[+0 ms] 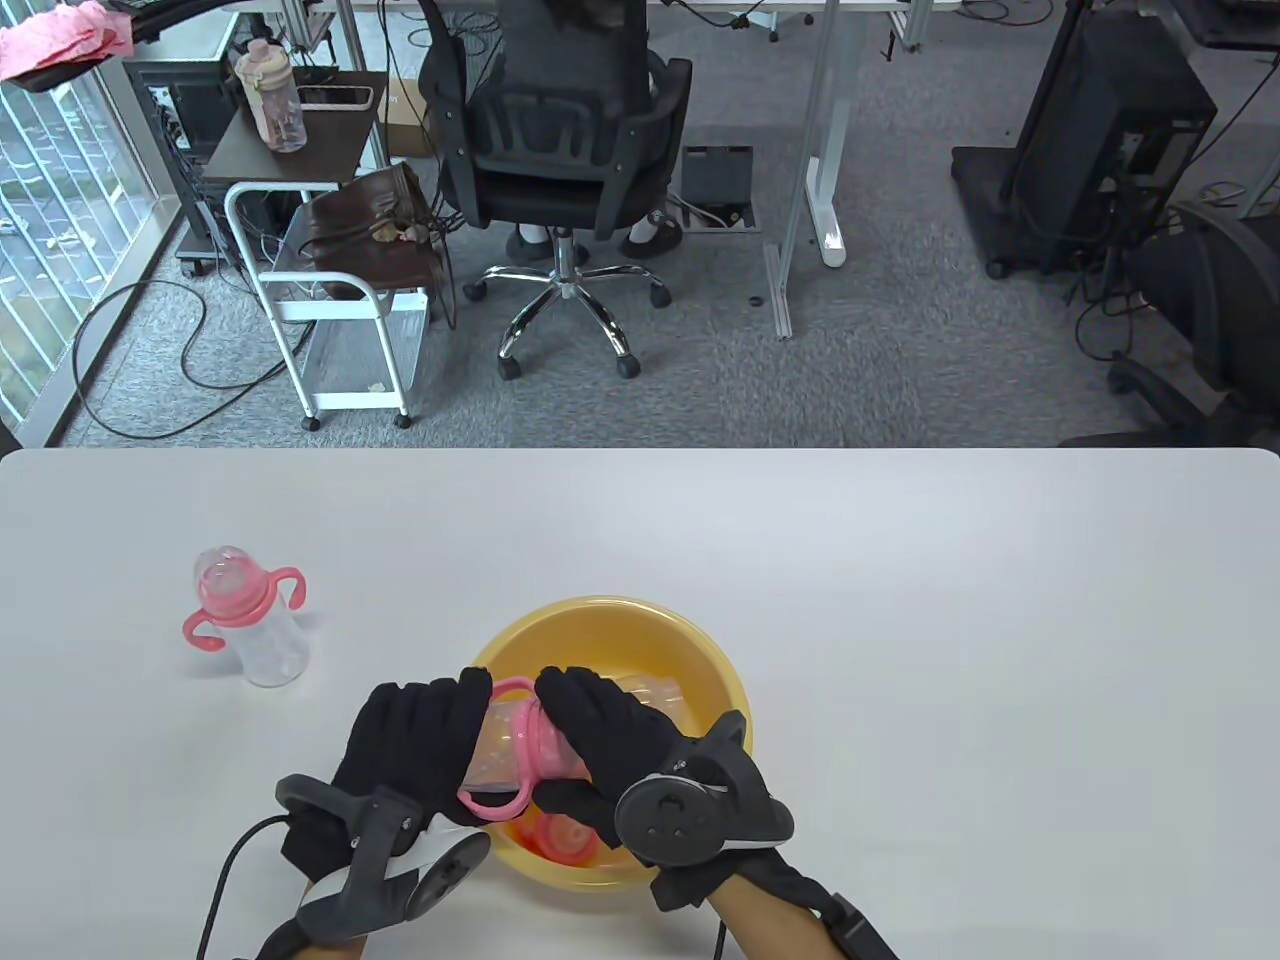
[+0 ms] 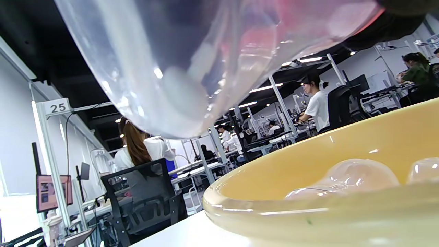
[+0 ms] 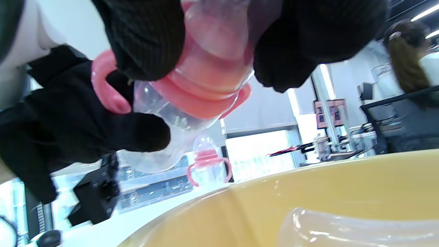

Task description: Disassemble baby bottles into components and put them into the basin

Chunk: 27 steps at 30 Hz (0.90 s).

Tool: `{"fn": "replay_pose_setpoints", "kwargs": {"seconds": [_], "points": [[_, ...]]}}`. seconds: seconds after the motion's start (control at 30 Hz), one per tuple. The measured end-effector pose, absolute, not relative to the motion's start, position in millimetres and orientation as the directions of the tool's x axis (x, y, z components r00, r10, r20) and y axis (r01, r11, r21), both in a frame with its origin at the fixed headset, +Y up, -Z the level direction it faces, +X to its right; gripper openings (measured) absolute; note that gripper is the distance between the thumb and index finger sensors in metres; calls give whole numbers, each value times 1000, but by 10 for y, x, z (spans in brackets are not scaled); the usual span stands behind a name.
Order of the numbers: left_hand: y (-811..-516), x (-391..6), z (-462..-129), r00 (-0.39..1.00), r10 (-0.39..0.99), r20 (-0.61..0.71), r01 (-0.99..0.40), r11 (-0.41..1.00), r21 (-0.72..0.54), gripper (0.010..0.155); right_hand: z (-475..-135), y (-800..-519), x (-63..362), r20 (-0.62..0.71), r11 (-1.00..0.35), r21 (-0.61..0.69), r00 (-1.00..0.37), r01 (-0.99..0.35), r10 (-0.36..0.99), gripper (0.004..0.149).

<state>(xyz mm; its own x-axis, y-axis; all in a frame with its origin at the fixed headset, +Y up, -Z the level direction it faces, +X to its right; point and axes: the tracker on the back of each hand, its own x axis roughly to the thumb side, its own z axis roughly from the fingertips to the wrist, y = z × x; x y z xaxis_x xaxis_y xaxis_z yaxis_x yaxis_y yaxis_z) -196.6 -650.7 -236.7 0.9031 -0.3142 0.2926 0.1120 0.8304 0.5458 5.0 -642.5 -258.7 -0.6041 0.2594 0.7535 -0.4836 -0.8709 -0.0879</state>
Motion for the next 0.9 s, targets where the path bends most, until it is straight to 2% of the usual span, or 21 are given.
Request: {"fn": "replay_pose_setpoints", "kwargs": {"seconds": [0.03, 0.1, 0.13, 0.2, 0.27, 0.4, 0.53, 0.6, 0.67, 0.73, 0.8, 0.9], "points": [[-6490, -1998, -2374, 946, -252, 202, 112, 844, 525, 105, -2572, -6403, 102, 714, -796, -213, -646, -567, 270, 78], [-6486, -2012, -2397, 948, -193, 254, 30, 846, 533, 104, -2604, -6343, 72, 706, -821, -146, -639, -552, 304, 80], [-6488, -2017, -2402, 935, -236, 264, 66, 850, 523, 104, -2601, -6319, 72, 698, -852, -124, -655, -509, 289, 81], [-6512, -2033, -2378, 933, -267, 241, 91, 824, 559, 104, -2619, -6303, 88, 701, -849, -125, -651, -514, 291, 81], [-6526, -2049, -2380, 936, -264, 231, 103, 836, 540, 104, -2647, -6302, 126, 676, -864, -83, -665, -496, 317, 81], [-6559, -2104, -2406, 943, -246, 223, 91, 838, 539, 104, -2705, -6262, 227, 625, -879, -96, -715, -468, 313, 77], [-6638, -2155, -2449, 940, -267, 213, 122, 845, 520, 104, -2769, -6276, 267, 527, -925, -26, -791, -379, 310, 74], [-6668, -2178, -2477, 945, -256, 205, 121, 854, 506, 104, -2798, -6306, 291, 532, -944, -24, -803, -329, 267, 76], [-6688, -2213, -2501, 947, -258, 191, 134, 859, 494, 104, -2832, -6342, 318, 517, -928, -33, -801, -371, 302, 81], [-6692, -2252, -2518, 950, -257, 176, 141, 859, 492, 104, -2877, -6400, 328, 459, -952, 35, -841, -305, 286, 82], [-6691, -2286, -2522, 957, -240, 166, 129, 858, 498, 104, -2918, -6491, 325, 404, -983, 75, -896, -170, 185, 80], [-6689, -2307, -2523, 958, -235, 162, 125, 856, 502, 104, -2962, -6640, 303, 379, -987, 134, -915, -93, 137, 75]]}}
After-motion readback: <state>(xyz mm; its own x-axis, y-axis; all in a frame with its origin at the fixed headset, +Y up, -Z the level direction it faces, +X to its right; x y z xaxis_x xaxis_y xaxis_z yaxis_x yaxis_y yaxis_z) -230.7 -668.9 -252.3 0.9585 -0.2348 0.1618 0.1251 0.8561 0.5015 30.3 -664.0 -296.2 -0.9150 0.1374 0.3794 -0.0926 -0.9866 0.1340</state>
